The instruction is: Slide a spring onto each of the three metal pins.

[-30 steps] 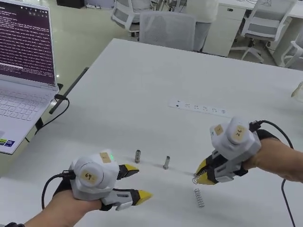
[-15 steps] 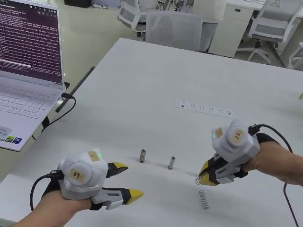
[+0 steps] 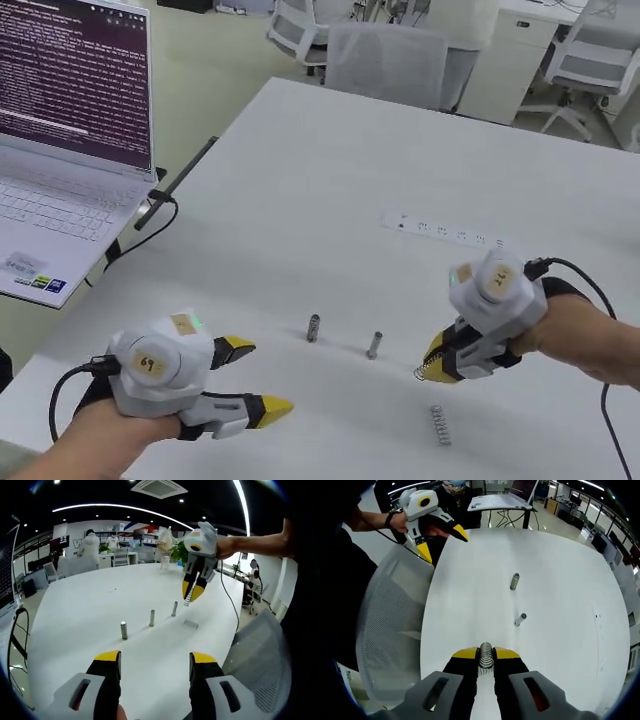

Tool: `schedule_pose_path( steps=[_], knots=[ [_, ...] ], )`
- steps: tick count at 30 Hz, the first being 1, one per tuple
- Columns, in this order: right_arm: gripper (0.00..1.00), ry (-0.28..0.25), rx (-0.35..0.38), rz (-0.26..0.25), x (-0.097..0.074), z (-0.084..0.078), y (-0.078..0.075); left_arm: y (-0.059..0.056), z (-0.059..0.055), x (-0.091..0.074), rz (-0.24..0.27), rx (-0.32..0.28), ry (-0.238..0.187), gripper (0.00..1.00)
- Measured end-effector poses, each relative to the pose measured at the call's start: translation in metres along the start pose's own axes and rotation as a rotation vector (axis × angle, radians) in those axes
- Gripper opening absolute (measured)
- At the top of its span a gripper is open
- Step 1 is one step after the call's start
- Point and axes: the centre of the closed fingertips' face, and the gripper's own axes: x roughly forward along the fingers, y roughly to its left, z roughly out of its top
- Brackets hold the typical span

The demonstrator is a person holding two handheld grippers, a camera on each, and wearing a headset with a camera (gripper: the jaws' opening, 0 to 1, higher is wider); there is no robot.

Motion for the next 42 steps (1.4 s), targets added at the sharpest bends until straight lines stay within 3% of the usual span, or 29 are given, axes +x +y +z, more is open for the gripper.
schedule_pose_path(
  steps=[12, 28, 42],
  knots=[
    [0.08, 0.011, -0.002, -0.013, 0.009, 0.010, -0.020, 0.006, -0.005, -0.007, 0.013, -0.027, 0.000, 0.57],
    [0.08, 0.050, -0.023, -0.017, 0.025, 0.013, -0.043, 0.009, -0.008, -0.011, 0.022, -0.039, 0.011, 0.57],
    [0.09, 0.081, -0.063, -0.022, 0.033, 0.027, -0.063, 0.013, -0.010, -0.018, 0.036, -0.053, 0.007, 0.58]
  ],
)
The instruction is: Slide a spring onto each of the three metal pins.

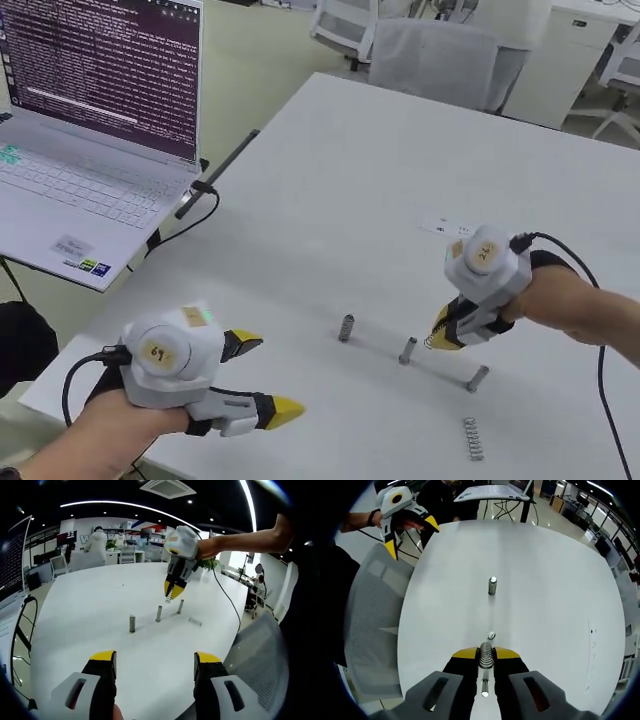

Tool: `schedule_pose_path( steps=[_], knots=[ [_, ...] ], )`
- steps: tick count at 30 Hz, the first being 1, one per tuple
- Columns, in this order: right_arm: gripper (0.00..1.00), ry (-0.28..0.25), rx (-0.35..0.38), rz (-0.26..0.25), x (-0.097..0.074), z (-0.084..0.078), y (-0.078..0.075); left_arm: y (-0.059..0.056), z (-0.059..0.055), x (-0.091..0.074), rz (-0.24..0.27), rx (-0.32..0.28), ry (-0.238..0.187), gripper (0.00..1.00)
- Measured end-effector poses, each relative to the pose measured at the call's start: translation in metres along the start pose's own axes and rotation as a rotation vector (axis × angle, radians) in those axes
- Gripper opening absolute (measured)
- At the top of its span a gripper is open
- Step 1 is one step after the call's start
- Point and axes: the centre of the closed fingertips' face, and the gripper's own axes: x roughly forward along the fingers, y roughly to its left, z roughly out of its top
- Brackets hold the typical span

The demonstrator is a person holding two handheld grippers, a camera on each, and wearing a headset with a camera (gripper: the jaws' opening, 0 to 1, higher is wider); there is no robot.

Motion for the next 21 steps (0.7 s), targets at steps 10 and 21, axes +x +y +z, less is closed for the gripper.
schedule_pose_path(
  steps=[10, 21],
  knots=[
    [0.09, 0.013, -0.021, 0.012, 0.006, 0.008, -0.006, 0.003, -0.003, -0.002, 0.007, -0.009, 0.003, 0.58],
    [0.09, 0.031, -0.039, 0.036, 0.013, 0.011, -0.006, 0.006, -0.003, -0.005, 0.014, -0.019, 0.003, 0.58]
  ],
)
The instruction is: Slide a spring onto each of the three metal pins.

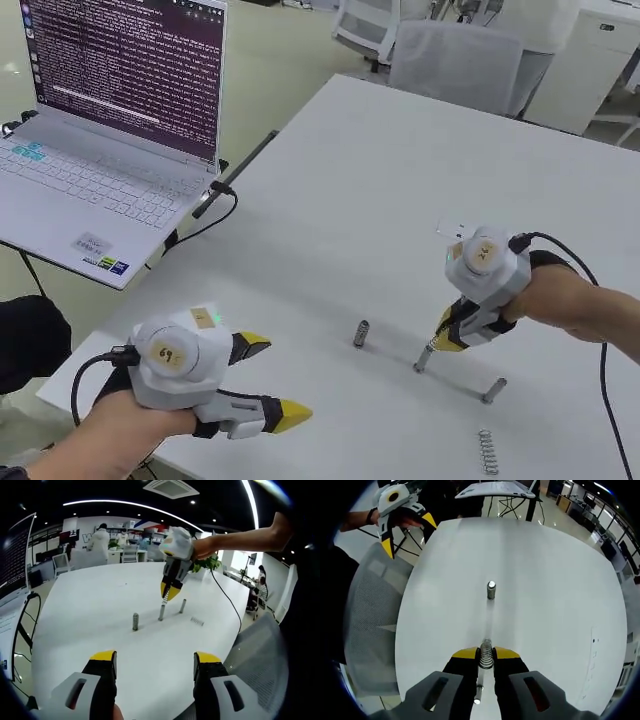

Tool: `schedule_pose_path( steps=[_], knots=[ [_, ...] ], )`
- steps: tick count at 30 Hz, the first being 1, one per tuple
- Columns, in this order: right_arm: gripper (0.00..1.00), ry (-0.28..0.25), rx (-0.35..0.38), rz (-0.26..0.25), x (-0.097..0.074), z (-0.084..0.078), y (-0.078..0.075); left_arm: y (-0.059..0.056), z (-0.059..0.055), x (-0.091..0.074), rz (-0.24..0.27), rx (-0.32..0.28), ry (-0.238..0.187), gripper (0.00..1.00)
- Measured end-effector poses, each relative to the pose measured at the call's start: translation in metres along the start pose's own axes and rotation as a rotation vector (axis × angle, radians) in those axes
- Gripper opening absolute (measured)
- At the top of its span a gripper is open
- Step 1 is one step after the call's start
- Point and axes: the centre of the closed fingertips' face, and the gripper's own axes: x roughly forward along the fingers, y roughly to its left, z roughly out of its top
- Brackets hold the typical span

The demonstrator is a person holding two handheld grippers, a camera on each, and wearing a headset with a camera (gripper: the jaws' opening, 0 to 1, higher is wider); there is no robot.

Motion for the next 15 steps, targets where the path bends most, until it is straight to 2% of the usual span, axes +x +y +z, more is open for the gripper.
schedule_pose_path(
  steps=[15],
  knots=[
    [0.09, 0.029, -0.023, 0.018, 0.0085, -0.0033, -0.0013, 0.0025, -0.0022, -0.0009, 0.006, -0.012, 0.006, 0.57]
  ],
)
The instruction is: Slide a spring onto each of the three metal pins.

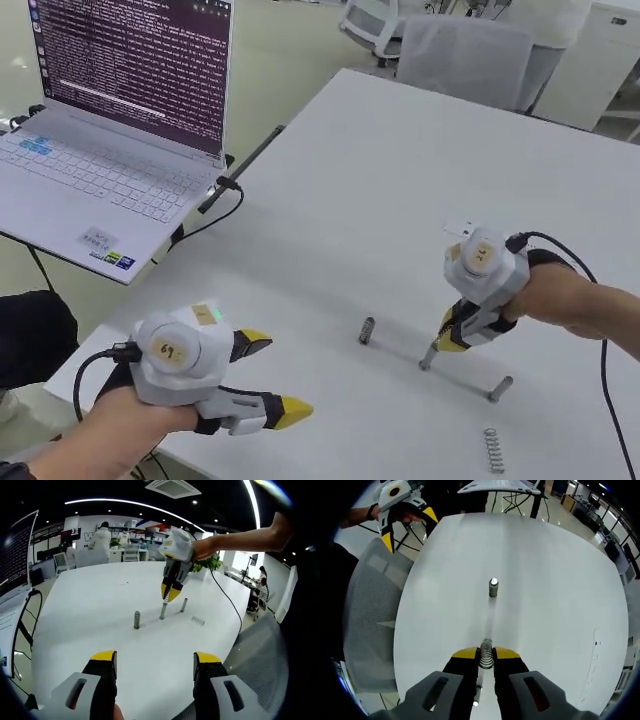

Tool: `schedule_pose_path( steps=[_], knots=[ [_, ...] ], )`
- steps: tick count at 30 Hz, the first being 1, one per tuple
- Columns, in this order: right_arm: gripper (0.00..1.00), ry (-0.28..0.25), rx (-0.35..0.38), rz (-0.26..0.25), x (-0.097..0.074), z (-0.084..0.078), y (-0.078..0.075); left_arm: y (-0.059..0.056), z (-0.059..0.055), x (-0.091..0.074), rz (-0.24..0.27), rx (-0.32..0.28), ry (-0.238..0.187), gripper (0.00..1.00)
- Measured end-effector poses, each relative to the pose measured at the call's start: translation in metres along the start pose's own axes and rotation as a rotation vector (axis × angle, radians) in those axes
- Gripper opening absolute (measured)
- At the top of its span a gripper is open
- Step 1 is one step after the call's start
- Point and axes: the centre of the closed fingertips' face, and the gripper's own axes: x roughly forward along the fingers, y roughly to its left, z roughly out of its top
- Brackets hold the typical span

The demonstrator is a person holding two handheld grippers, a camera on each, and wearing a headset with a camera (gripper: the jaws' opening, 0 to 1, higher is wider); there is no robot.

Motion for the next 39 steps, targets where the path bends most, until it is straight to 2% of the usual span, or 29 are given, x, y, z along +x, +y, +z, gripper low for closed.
schedule_pose_path(
  steps=[23, 39],
  knots=[
    [0.09, 0.056, -0.046, 0.004, 0.014, -0.004, -0.002, 0.003, 0.000, 0.002, 0.002, -0.002, 0.004, 0.56],
    [0.09, 0.134, -0.152, -0.015, 0.015, -0.003, 0.000, 0.001, 0.001, 0.005, -0.006, 0.001, 0.008, 0.56]
  ],
)
